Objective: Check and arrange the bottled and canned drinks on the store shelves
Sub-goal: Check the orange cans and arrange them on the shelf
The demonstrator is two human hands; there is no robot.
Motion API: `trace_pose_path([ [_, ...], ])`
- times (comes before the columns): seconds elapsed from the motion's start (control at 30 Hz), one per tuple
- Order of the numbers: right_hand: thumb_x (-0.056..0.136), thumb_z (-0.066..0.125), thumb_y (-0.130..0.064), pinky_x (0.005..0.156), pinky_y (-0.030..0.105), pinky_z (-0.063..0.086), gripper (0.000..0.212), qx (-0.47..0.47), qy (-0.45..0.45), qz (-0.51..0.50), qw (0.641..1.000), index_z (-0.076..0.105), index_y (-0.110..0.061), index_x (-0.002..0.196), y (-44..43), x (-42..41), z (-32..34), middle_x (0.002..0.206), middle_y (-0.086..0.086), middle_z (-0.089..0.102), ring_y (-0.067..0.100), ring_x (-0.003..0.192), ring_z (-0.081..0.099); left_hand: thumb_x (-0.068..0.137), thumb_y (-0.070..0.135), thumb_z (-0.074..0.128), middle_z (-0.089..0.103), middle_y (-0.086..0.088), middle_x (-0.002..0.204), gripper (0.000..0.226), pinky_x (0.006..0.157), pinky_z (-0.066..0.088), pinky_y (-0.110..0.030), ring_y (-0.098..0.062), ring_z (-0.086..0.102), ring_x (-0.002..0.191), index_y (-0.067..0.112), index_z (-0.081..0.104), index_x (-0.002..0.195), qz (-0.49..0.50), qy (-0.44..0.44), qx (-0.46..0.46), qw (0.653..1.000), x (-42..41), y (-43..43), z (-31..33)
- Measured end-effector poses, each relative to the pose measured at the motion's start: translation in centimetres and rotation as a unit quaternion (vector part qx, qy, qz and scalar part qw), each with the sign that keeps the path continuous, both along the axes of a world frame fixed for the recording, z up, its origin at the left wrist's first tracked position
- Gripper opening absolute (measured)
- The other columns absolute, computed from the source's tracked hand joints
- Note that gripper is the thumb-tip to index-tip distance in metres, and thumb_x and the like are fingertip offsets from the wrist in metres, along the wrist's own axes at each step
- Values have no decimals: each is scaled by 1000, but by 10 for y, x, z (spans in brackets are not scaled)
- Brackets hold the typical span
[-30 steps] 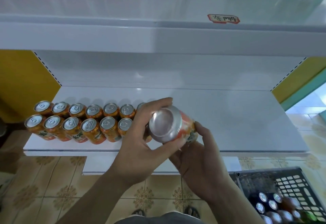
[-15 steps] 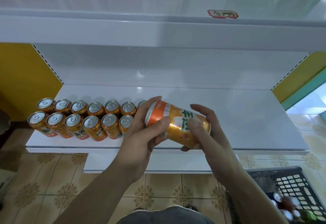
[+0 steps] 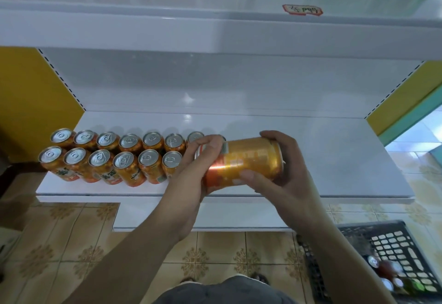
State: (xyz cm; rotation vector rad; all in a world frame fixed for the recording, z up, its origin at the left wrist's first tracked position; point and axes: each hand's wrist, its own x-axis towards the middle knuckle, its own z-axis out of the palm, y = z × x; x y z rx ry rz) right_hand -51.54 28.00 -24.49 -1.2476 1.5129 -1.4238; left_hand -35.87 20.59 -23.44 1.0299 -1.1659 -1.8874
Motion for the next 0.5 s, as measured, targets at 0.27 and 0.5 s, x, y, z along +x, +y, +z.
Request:
trace_pose_path([
  [0.27,78,78,-43,76,26,60,63,9,-7,9,1000,40,-50,129,3,4,3,116,-31,59,10,103,70,74,51,63,74,-3,114,61,97,55,-44,-20,72,104,20,62,127,-10,27,49,998,-1,2,2],
  [0.5,77,70,-58,71,25,59,63,47,-43,-14,998,39,-50,132,-2,6,-3,113,-28,62,8,100,70,73,39,76,69,-1,121,46,79,58,-29,-22,71,104,30,68,117,19,15,-12,1000,-2,1,-1],
])
